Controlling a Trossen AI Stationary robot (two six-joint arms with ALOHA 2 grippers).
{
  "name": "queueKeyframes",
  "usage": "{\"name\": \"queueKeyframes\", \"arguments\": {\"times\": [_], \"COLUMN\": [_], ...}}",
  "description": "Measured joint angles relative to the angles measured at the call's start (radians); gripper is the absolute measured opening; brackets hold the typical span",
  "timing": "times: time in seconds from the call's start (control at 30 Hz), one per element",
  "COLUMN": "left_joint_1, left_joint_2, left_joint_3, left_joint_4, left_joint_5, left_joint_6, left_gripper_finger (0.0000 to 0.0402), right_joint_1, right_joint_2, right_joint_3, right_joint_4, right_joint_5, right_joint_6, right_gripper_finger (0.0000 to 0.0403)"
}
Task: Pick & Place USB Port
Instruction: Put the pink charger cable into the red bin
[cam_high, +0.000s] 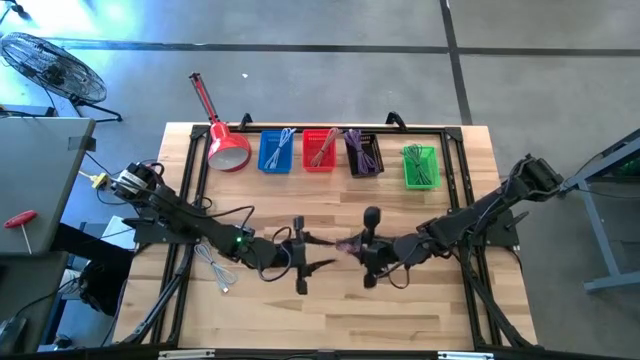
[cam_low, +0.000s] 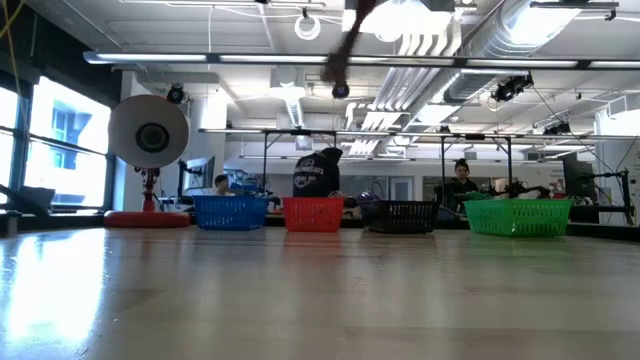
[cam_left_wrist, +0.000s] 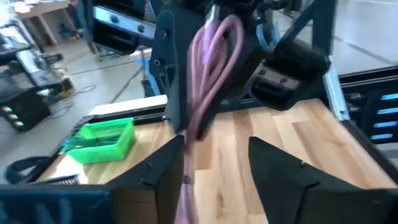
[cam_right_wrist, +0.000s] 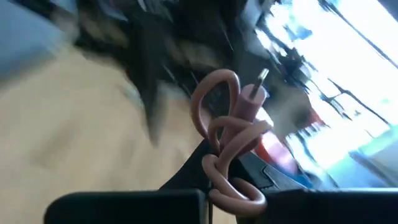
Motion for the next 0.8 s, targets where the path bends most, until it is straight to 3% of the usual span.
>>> {"name": "queueKeyframes", "arguments": {"times": [0.27,0.37,0.5,0.57,0.67,0.8], "left_joint_1": [-0.002,-0.002,-0.002,-0.002,-0.002,-0.002], "left_joint_2": [-0.006,-0.007,-0.006,-0.006,-0.006,-0.006], "left_joint_3": [0.001,0.001,0.001,0.001,0.001,0.001], "left_joint_4": [-0.099,-0.190,-0.342,-0.426,-0.503,-0.581], "left_joint_5": [-0.247,-0.356,-0.466,-0.483,-0.487,-0.475], "left_joint_6": [0.050,0.059,0.033,-0.019,-0.091,-0.138], "left_gripper_finger": [0.0214,0.0216,0.0216,0.0216,0.0216,0.0216], "right_joint_1": [0.021,0.014,-0.026,-0.066,-0.160,-0.353], "right_joint_2": [-0.017,-0.068,-0.163,-0.210,-0.272,-0.290], "right_joint_3": [-0.004,-0.003,0.029,0.061,0.126,0.248], "right_joint_4": [-0.210,-0.209,-0.201,-0.217,-0.305,-0.478], "right_joint_5": [0.600,0.701,0.665,0.598,0.407,0.063], "right_joint_6": [0.025,-0.050,-0.102,-0.102,-0.035,0.121], "right_gripper_finger": [0.0017,0.0017,0.0017,0.0017,0.0017,0.0017]}}
